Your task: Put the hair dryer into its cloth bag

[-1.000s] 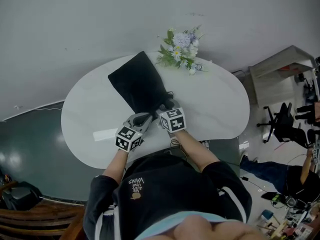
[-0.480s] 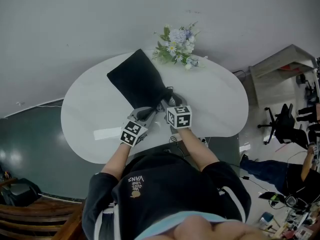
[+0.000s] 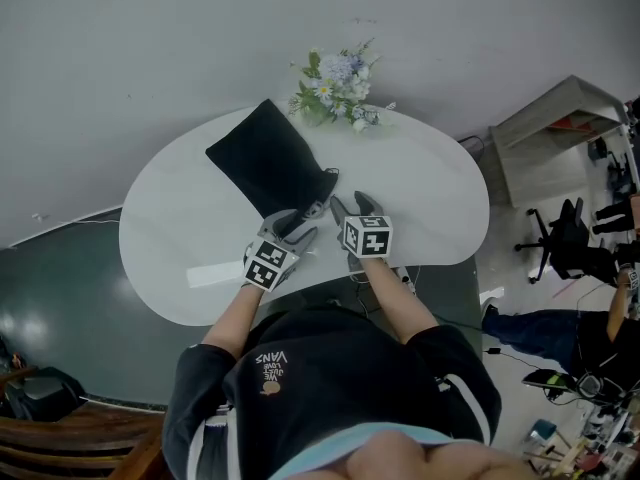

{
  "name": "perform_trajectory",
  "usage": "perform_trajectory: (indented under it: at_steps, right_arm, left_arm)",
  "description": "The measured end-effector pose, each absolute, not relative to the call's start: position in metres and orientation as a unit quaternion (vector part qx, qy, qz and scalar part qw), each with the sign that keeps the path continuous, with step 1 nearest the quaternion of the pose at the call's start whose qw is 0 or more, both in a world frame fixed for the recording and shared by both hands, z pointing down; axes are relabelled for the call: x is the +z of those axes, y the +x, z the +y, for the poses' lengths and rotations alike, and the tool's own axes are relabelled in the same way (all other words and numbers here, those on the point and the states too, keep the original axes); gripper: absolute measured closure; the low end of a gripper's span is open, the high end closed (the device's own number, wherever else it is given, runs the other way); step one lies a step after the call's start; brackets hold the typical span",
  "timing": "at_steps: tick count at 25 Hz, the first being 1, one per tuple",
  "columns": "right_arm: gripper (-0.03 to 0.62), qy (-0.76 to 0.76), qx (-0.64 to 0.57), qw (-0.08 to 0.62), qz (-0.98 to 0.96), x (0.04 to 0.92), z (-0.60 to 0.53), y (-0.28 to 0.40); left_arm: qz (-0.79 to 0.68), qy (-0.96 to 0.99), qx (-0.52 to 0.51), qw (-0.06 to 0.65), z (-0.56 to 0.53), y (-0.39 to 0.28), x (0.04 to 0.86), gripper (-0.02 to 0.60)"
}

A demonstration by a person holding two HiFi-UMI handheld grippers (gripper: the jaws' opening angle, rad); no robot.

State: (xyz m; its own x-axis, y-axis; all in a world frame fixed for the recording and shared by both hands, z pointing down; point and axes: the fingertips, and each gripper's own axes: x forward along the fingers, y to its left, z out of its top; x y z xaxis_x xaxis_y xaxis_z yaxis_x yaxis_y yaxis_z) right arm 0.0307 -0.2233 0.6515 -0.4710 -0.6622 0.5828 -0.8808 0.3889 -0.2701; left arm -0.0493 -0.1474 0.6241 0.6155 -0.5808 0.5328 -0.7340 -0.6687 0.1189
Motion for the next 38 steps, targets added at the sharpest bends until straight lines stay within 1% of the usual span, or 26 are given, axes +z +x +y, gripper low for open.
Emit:
perform_trajectory:
  at_steps: [4, 8, 16, 22, 31, 33, 34, 35, 36, 37, 38]
  right_arm:
    - [0.361, 0.474, 0.286, 0.196, -0.809, 0.651, -0.204, 0.043]
    - [0.361, 0.473, 0.292, 0.191, -0.809, 0.647, -0.186, 0.055]
    - [0.361, 0.458, 0.290, 0.180, -0.821, 0.632, -0.156, 0.075]
    - [0.361, 0.441, 0.283, 0.164, -0.836, 0.616, -0.139, 0.082]
    - [0.362, 0.415, 0.248, 0.143, -0.864, 0.590, -0.115, 0.092]
    - [0.364, 0.409, 0.237, 0.144, -0.870, 0.586, -0.109, 0.094]
    - [0.370, 0.406, 0.232, 0.144, -0.872, 0.583, -0.105, 0.096]
    - [0.393, 0.406, 0.228, 0.143, -0.874, 0.580, -0.102, 0.098]
    - [0.451, 0.406, 0.223, 0.141, -0.875, 0.577, -0.099, 0.100]
    - [0.480, 0.406, 0.219, 0.138, -0.877, 0.573, -0.097, 0.102]
    - [0.491, 0.405, 0.215, 0.135, -0.878, 0.570, -0.094, 0.104]
  left_arm:
    - [-0.384, 0.875, 0.273, 0.114, -0.144, -0.046, 0.624, 0.347]
    - [-0.390, 0.874, 0.267, 0.112, -0.136, -0.036, 0.621, 0.321]
    - [-0.441, 0.844, 0.297, 0.074, -0.128, -0.033, 0.614, 0.314]
    - [-0.451, 0.846, 0.274, 0.081, -0.111, -0.015, 0.608, 0.314]
    - [-0.502, 0.834, 0.222, 0.063, -0.103, -0.009, 0.578, 0.318]
    - [-0.510, 0.830, 0.215, 0.064, -0.098, -0.008, 0.574, 0.334]
    - [-0.514, 0.828, 0.214, 0.067, -0.095, -0.008, 0.572, 0.354]
    - [-0.519, 0.825, 0.211, 0.070, -0.091, -0.008, 0.570, 0.382]
    - [-0.524, 0.823, 0.207, 0.070, -0.088, -0.008, 0.568, 0.403]
    - [-0.529, 0.821, 0.202, 0.069, -0.085, -0.009, 0.565, 0.421]
    - [-0.534, 0.819, 0.197, 0.068, -0.082, -0.009, 0.562, 0.433]
